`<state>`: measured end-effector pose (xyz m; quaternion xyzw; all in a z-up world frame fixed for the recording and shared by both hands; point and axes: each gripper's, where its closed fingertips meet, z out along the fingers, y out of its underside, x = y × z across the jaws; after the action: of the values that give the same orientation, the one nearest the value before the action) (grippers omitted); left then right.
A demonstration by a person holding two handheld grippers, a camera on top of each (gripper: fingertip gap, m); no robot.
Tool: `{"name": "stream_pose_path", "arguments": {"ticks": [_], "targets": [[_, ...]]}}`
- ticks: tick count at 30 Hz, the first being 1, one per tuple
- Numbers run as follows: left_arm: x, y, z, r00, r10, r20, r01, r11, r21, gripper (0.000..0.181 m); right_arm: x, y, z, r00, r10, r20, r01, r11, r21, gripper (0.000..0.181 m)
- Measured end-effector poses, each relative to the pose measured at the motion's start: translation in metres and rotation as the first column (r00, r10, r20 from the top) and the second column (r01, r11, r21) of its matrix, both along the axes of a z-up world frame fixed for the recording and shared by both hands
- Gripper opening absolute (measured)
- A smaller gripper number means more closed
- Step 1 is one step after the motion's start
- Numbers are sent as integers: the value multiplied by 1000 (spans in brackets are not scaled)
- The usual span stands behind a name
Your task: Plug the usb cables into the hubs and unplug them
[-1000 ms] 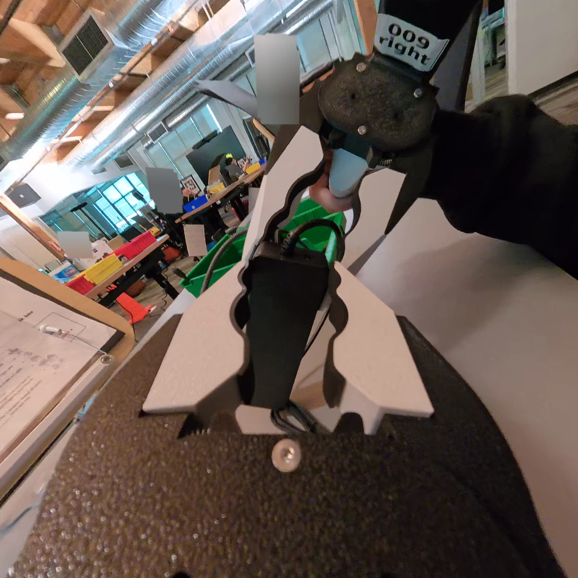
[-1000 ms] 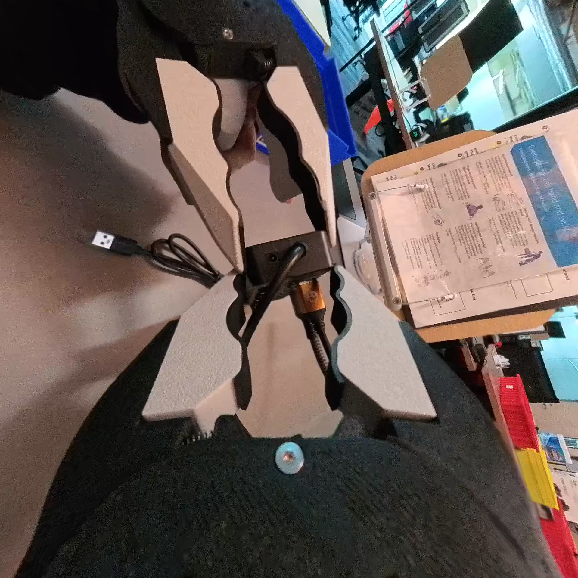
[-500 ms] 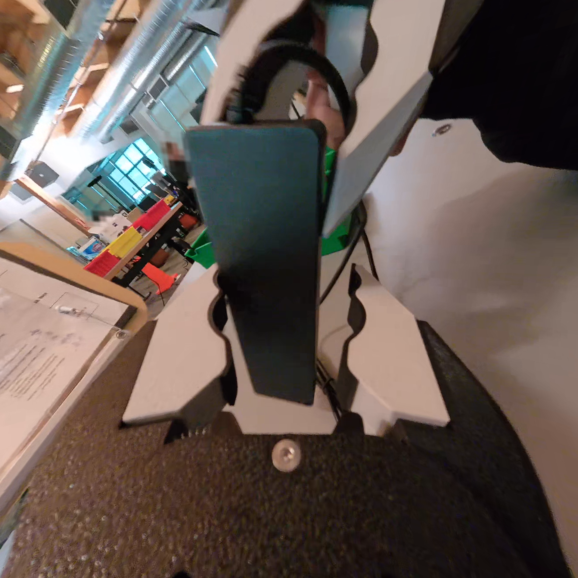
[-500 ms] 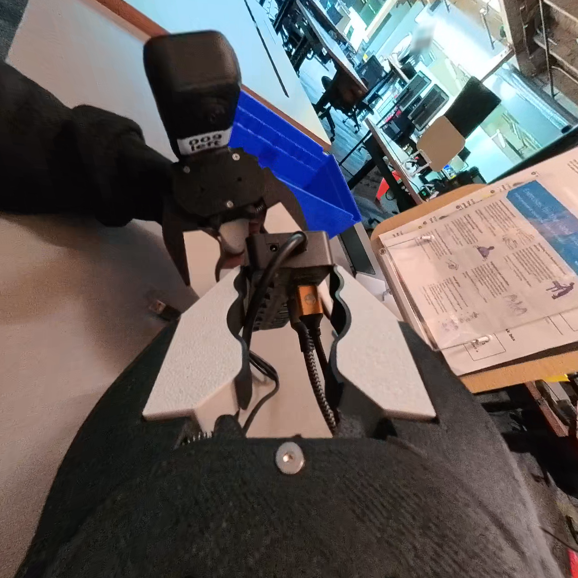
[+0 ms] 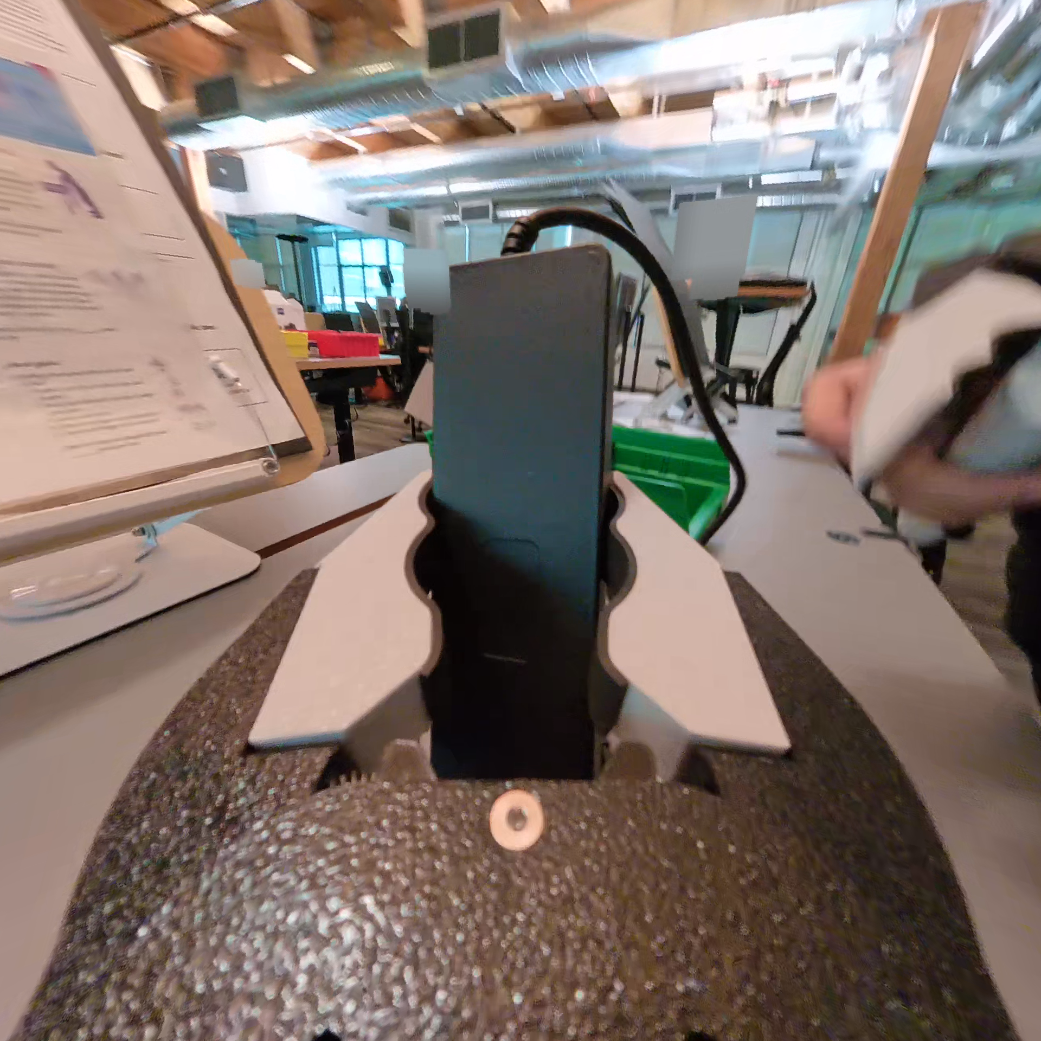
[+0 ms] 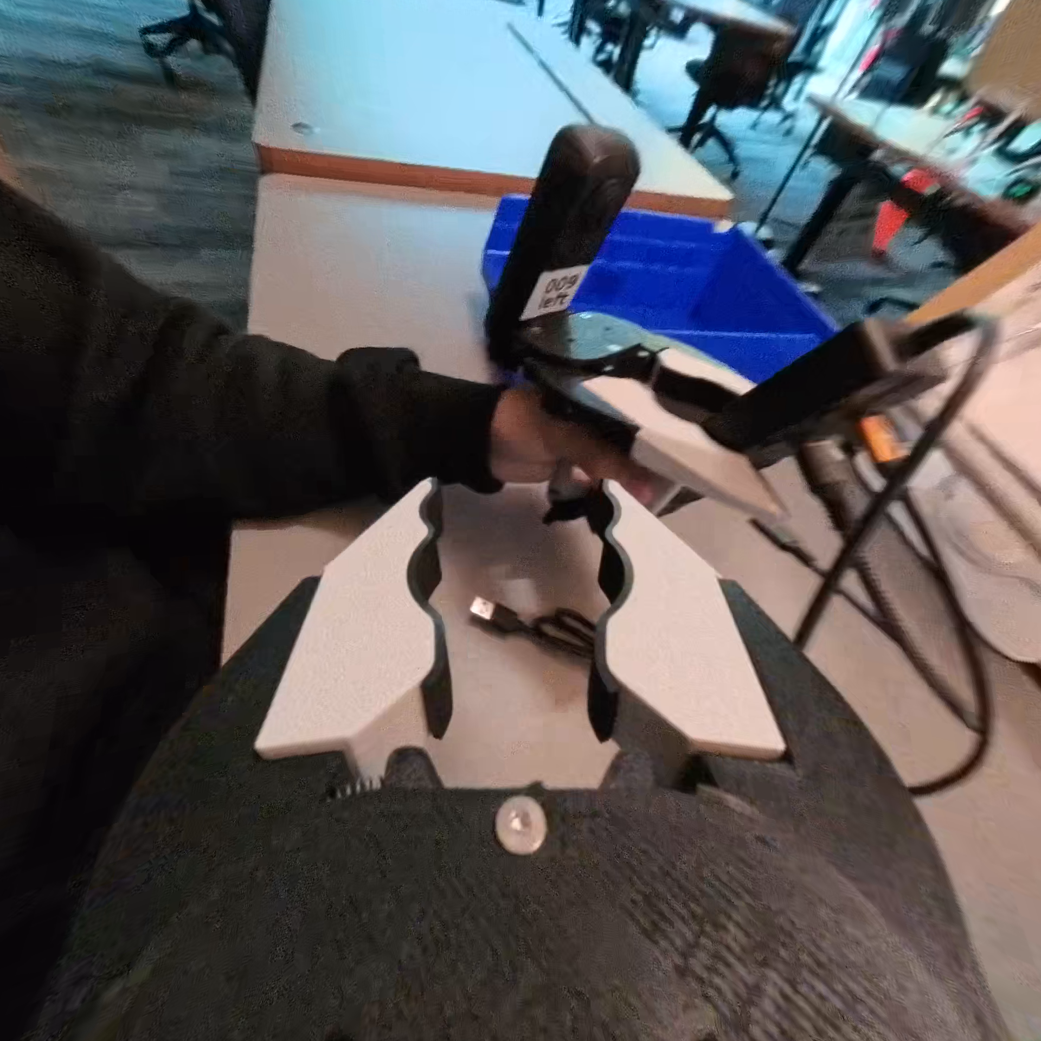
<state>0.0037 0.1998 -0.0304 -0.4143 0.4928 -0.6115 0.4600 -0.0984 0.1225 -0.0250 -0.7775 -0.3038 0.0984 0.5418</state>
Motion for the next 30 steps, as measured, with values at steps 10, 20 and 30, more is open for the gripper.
{"name": "stream_pose_path", "arguments": {"ticks": [10, 20, 30], "targets": [[-25, 6, 35, 946, -174, 272, 255, 920, -297, 54, 40, 73, -52, 967, -159, -197, 173, 983, 58, 80], [-27, -37, 37, 895, -357, 266, 412, 891, -190, 54, 37, 70, -41, 989, -70, -134, 106, 953, 282, 68], [-26, -34, 28, 923, -334, 190, 354, 932, -78, 55, 50, 65, -56, 996, -80, 31, 71, 973, 220, 54]]}}
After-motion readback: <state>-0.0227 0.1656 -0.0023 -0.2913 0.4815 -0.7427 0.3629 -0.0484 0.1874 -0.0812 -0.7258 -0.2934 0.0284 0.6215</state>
